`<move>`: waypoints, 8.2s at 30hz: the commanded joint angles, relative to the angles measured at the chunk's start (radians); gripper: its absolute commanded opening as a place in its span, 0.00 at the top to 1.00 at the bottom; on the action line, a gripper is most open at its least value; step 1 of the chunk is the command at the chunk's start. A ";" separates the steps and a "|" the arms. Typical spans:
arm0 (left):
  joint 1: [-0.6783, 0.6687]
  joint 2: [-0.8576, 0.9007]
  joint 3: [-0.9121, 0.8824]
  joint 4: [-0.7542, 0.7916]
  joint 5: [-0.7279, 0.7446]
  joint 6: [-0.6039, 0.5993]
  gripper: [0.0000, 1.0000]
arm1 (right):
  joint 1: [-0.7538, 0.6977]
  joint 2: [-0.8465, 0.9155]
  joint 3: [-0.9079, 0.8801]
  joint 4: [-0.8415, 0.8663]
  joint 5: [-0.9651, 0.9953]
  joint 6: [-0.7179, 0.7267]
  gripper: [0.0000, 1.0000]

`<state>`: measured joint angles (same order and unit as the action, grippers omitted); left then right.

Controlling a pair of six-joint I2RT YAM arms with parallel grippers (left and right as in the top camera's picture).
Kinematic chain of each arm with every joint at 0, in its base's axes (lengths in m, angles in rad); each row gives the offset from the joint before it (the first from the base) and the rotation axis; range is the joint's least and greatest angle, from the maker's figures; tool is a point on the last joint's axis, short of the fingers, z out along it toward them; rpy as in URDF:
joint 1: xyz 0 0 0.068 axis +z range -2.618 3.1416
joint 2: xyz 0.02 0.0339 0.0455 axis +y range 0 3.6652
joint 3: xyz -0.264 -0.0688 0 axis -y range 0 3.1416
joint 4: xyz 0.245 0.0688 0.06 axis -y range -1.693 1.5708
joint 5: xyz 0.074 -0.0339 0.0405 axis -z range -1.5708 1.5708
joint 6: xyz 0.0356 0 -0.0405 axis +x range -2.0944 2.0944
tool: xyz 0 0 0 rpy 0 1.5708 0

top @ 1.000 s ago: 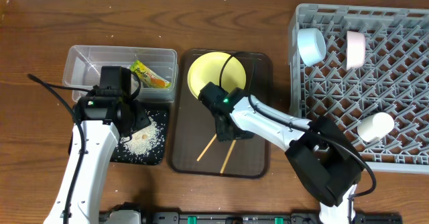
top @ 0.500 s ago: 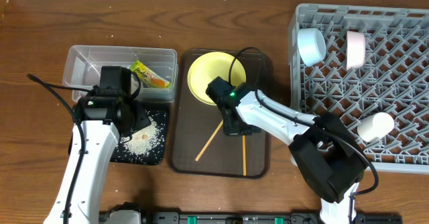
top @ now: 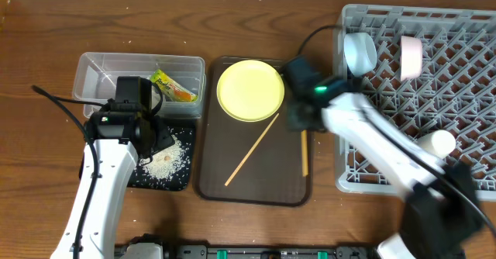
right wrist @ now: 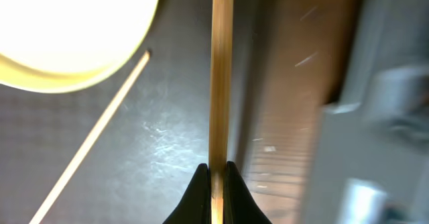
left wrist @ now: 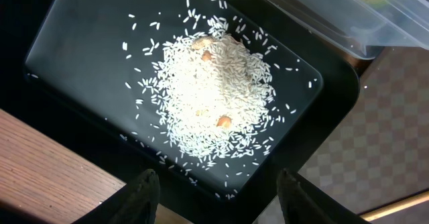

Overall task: Sort waste into correct bins and load items into the dishwasher rack
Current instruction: 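Carry the chopstick to the rack and drop it in, then return the right gripper to the tray and pinch the second chopstick, then carry the second chopstick to the rack and release it, then reach the right gripper to the yellow plate and grip its edge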

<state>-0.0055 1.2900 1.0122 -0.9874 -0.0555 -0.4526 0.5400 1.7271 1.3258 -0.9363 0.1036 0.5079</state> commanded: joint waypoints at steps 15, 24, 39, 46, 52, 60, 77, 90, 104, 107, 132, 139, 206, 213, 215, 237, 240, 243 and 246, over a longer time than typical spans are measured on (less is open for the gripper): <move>0.005 -0.003 0.011 -0.002 -0.005 -0.013 0.41 | -0.387 -0.141 0.002 -0.060 -0.071 -0.407 0.99; 0.005 -0.003 0.011 -0.002 -0.005 -0.013 0.41 | -0.391 -0.093 0.002 -0.034 -0.070 -0.412 0.62; 0.005 -0.003 0.011 -0.003 -0.005 -0.013 0.41 | -0.227 -0.139 0.020 0.128 -0.411 -0.387 0.39; 0.005 -0.003 0.011 -0.003 -0.005 -0.013 0.41 | -0.036 -0.080 0.019 0.129 -0.313 -0.190 0.36; 0.005 -0.003 0.011 -0.003 -0.005 -0.014 0.41 | 0.097 0.007 0.019 0.141 -0.307 -0.051 0.34; 0.005 -0.003 0.011 -0.003 -0.005 -0.014 0.41 | 0.207 0.155 0.019 0.143 -0.208 0.102 0.33; 0.005 -0.003 0.011 -0.003 -0.005 -0.013 0.41 | 0.254 0.310 0.019 0.133 -0.085 0.247 0.43; 0.005 -0.003 0.011 -0.003 0.011 -0.013 0.41 | 0.254 0.310 0.019 0.168 -0.104 0.285 0.44; 0.005 -0.003 0.011 -0.006 0.014 -0.013 0.41 | 0.259 0.316 0.019 0.240 -0.054 0.289 0.45; 0.005 -0.003 0.011 -0.007 0.015 -0.013 0.41 | 0.264 0.333 0.018 0.238 -0.022 0.307 0.45; 0.005 -0.003 0.011 -0.007 0.015 -0.013 0.41 | 0.111 0.338 0.018 0.045 -0.025 0.227 0.99; 0.005 -0.003 0.011 -0.007 0.015 -0.013 0.40 | 0.046 0.284 0.018 0.014 -0.033 0.110 0.99; 0.005 -0.003 0.011 -0.006 0.018 -0.013 0.41 | -0.088 0.122 0.045 0.382 -0.104 -0.169 0.36; 0.005 -0.003 0.011 -0.006 0.018 -0.013 0.41 | -0.087 0.273 0.045 0.443 -0.147 -0.048 0.43; 0.005 -0.003 0.011 -0.006 0.018 -0.013 0.41 | -0.087 0.292 0.045 0.457 -0.170 -0.048 0.44; 0.005 -0.003 0.011 -0.007 0.018 -0.013 0.41 | -0.071 0.340 0.045 0.416 -0.161 0.012 0.98; 0.005 -0.003 0.011 -0.007 0.018 -0.013 0.41 | -0.072 0.339 0.045 0.407 -0.161 0.011 0.99; 0.005 -0.003 0.011 -0.007 0.018 -0.013 0.41 | -0.077 0.330 0.046 0.388 -0.160 0.003 0.99; 0.005 -0.003 0.011 -0.006 0.018 -0.013 0.41 | -0.088 0.298 0.047 0.367 -0.160 -0.043 0.99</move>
<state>-0.0055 1.2900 1.0122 -0.9890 -0.0326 -0.4526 0.4465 2.0556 1.3708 -0.5446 -0.0727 0.5140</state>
